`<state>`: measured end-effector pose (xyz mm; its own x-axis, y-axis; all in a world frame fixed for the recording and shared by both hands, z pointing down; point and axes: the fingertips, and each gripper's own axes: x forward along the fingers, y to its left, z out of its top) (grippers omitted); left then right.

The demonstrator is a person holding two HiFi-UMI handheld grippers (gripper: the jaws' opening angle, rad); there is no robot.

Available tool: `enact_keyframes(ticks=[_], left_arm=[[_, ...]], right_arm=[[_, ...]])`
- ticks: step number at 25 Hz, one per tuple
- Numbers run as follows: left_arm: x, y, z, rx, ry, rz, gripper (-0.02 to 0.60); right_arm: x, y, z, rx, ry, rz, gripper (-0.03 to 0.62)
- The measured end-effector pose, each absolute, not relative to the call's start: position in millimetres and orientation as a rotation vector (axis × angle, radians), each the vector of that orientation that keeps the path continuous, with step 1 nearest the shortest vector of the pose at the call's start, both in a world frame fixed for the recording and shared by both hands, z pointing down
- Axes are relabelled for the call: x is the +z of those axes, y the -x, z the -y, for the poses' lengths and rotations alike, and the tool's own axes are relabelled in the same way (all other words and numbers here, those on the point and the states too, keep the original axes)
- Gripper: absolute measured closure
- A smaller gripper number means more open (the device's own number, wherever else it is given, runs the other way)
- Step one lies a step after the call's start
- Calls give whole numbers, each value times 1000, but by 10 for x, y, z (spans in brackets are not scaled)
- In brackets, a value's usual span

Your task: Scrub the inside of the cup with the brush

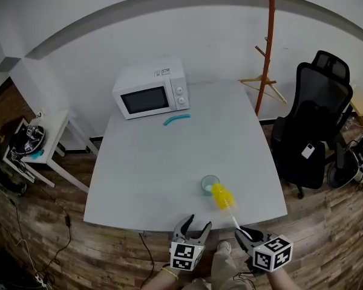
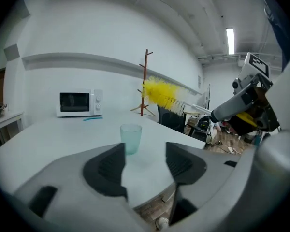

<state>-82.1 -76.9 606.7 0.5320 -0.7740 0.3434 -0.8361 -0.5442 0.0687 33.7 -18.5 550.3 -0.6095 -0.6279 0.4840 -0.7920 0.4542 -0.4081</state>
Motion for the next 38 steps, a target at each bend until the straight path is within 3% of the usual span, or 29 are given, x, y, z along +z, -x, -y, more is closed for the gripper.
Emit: enact_keyframes(ticks=[1, 2, 5, 18, 38], left_arm=[[5982, 907, 675, 377, -2539, 1399, 393], [5895, 990, 585, 348, -2530, 1432, 497], [5696, 1181, 327, 292, -2520, 1479, 540], [5531, 1406, -543, 288, -2520, 1466, 565], [5403, 1327, -697, 267, -2531, 1445, 565]], right_arm=[[5487, -271, 106, 890, -1224, 2449, 546], [5472, -209, 26, 882, -1224, 2454, 546], [5438, -53, -195, 839, -1232, 2457, 546], [5415, 113, -1002, 718, -1308, 2436, 546], [5295, 7, -1109, 759, -1357, 2482, 546]])
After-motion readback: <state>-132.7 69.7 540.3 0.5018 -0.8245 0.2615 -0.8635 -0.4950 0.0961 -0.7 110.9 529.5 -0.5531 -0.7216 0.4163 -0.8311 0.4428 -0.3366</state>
